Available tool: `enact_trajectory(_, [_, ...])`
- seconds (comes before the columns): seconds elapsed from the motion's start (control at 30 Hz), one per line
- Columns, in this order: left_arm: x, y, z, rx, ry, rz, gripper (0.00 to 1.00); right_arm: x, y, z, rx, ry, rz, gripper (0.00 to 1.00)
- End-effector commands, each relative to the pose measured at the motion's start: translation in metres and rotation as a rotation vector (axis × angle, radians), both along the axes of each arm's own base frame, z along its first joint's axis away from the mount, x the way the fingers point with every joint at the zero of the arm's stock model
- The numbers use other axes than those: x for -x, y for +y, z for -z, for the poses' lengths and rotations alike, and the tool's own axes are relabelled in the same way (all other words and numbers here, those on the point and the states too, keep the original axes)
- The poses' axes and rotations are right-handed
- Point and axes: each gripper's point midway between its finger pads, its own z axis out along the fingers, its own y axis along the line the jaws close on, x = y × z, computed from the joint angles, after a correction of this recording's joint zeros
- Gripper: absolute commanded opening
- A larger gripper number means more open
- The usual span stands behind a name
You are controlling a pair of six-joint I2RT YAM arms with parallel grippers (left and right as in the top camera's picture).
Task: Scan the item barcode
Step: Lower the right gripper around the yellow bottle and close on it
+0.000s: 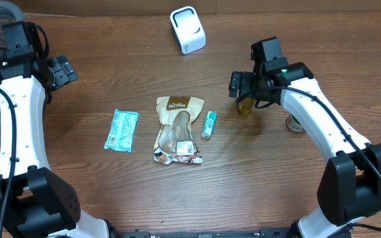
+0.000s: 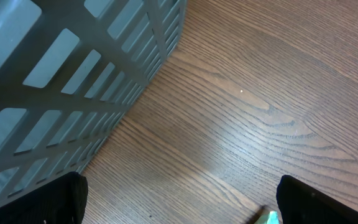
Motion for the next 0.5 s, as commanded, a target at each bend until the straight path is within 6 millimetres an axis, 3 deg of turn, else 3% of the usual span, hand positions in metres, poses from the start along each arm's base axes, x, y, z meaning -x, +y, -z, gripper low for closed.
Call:
enact_trajectory(0.0, [-0.0006, 0.0067, -0.0109, -0.023, -0.021, -0.006, 1.0, -0.0008, -0.0015, 0.0025, 0.008, 0.0, 0.0, 0.99])
enact_trajectory(0.47, [-0.0006, 0.0067, -0.0109, -0.024, -0.021, -0.006, 1.0, -0.0013, -0.0013, 0.0023, 0.007, -0.003, 0.0, 1.0])
